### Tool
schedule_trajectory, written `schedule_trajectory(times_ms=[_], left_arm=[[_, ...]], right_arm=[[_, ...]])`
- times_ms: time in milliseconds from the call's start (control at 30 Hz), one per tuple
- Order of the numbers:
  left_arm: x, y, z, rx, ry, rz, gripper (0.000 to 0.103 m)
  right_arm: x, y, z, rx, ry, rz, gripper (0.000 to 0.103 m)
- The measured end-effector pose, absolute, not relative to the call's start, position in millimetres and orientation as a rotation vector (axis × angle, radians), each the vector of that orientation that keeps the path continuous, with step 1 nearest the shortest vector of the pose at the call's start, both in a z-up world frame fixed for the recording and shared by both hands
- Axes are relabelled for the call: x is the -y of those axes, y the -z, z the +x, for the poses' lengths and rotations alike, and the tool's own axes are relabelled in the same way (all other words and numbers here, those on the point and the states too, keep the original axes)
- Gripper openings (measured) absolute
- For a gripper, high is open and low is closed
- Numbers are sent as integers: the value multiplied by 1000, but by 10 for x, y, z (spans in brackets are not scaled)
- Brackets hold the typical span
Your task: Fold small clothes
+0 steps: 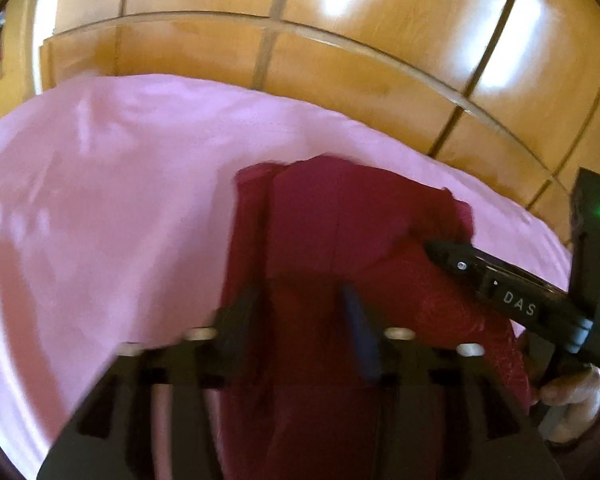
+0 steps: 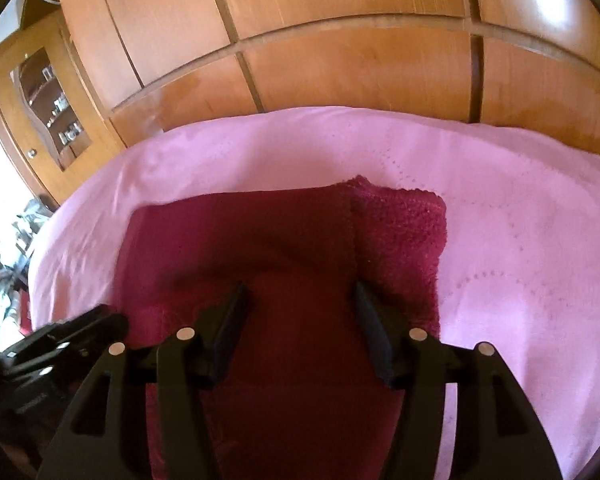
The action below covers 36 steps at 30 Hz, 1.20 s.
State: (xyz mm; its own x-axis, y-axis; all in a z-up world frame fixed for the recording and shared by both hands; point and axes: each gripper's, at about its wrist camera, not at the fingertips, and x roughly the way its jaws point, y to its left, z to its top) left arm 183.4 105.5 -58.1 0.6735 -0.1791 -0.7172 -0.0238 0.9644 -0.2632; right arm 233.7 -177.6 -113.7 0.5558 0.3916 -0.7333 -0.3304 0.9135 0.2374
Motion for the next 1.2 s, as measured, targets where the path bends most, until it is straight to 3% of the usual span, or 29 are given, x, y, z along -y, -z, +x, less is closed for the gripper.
schedule_trajectory(times_ms=[33, 100, 300, 400, 667, 733, 1033, 1200], left_arm=[[-1064, 541, 1792, -830, 70, -271, 60], [-1065, 495, 1733, -819, 51, -263, 60], [-1055, 400, 1508, -790, 11, -182, 60], [-1022, 373, 1423, -773, 7, -135, 71], [-1024, 406, 1292, -777, 41, -97, 71], [-1046, 414, 1284, -779, 42, -97, 75], [-1131, 508, 1333, -808, 91, -126, 79], [-1381, 607, 1408, -848, 201, -304, 79]], right_arm=[[1797, 1114, 2309, -881, -413, 68, 78], [1888, 1065, 2226, -884, -364, 79, 92], [2216, 1012, 1834, -888, -433, 184, 92], [2337, 1021, 1712, -921, -510, 264, 93], [2538, 1116, 1601, -974, -594, 411, 93], [2518, 1130, 1643, -981, -601, 429, 93], [2489, 1178, 1739, -995, -618, 469, 93], [2494, 1186, 1772, -995, -619, 486, 93]])
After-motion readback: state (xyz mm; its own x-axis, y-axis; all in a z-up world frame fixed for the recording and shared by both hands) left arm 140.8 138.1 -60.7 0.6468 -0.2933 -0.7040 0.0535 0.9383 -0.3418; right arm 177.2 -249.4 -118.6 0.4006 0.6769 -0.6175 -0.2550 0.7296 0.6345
